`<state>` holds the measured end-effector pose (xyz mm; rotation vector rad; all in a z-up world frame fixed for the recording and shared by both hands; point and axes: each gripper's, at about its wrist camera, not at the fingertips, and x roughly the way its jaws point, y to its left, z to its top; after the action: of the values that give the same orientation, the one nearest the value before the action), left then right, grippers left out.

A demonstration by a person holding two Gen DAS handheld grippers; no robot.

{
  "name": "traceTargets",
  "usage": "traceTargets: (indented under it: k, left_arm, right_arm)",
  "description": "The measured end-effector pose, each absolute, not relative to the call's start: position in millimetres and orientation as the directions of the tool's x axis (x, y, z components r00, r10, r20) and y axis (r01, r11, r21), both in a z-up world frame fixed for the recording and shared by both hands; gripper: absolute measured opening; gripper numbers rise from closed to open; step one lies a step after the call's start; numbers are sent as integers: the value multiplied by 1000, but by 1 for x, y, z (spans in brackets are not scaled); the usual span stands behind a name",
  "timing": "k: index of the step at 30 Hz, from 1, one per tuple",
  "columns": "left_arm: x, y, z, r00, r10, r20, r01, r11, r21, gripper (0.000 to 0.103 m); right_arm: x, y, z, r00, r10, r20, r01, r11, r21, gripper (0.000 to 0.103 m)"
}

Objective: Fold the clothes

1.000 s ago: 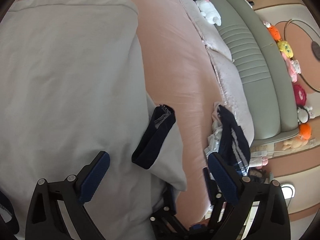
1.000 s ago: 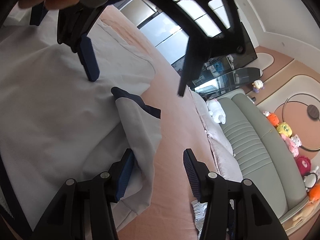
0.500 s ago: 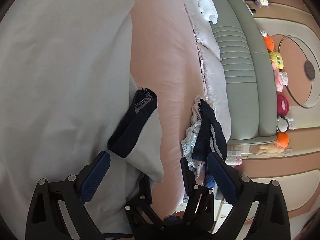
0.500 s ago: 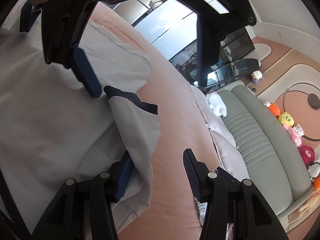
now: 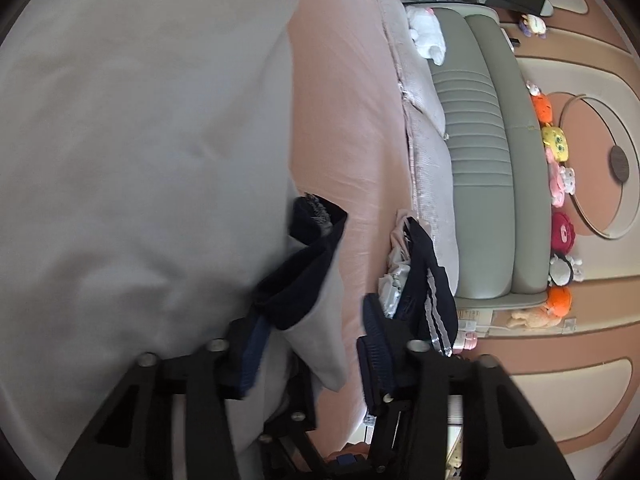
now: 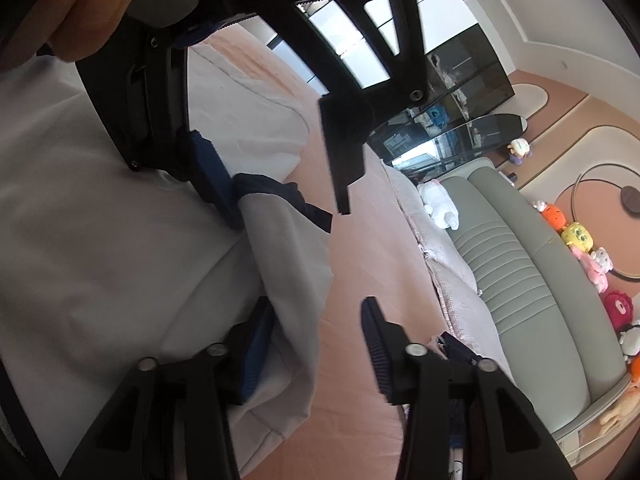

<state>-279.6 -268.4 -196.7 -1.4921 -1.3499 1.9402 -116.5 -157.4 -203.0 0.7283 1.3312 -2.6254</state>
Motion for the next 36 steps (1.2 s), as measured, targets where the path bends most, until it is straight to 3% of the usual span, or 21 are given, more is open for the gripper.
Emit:
traceTargets:
  k: [2, 3, 8, 28, 36]
  left_arm:
    - [-278, -270, -200, -392, 722, -570, 282, -496, -821, 17]
    - [-278, -269, -200, -390, 718, -576, 282, -503, -817, 15]
    - [-277, -268, -194, -389, 706, -592, 268, -529, -805, 13]
    - [-227, -302, -157, -479, 704, -524, 194, -497, -845, 12]
    - [-217, -318, -154, -477, 665, -575, 204, -552, -808, 13]
  right_arm:
    - [-117, -159, -206, -873, 117, -473, 317, -602, -733, 7]
    - [-117, -160, -206, -872, 117, -476, 319, -602, -732, 6]
    - [-115, -158, -199, -876, 101, -472, 316, -619, -719, 3]
    - [-71, -185, -181, -867, -109, -486, 457, -560, -691, 2]
    - [-62, -185, -179, -838, -152, -524, 521, -508, -686, 3]
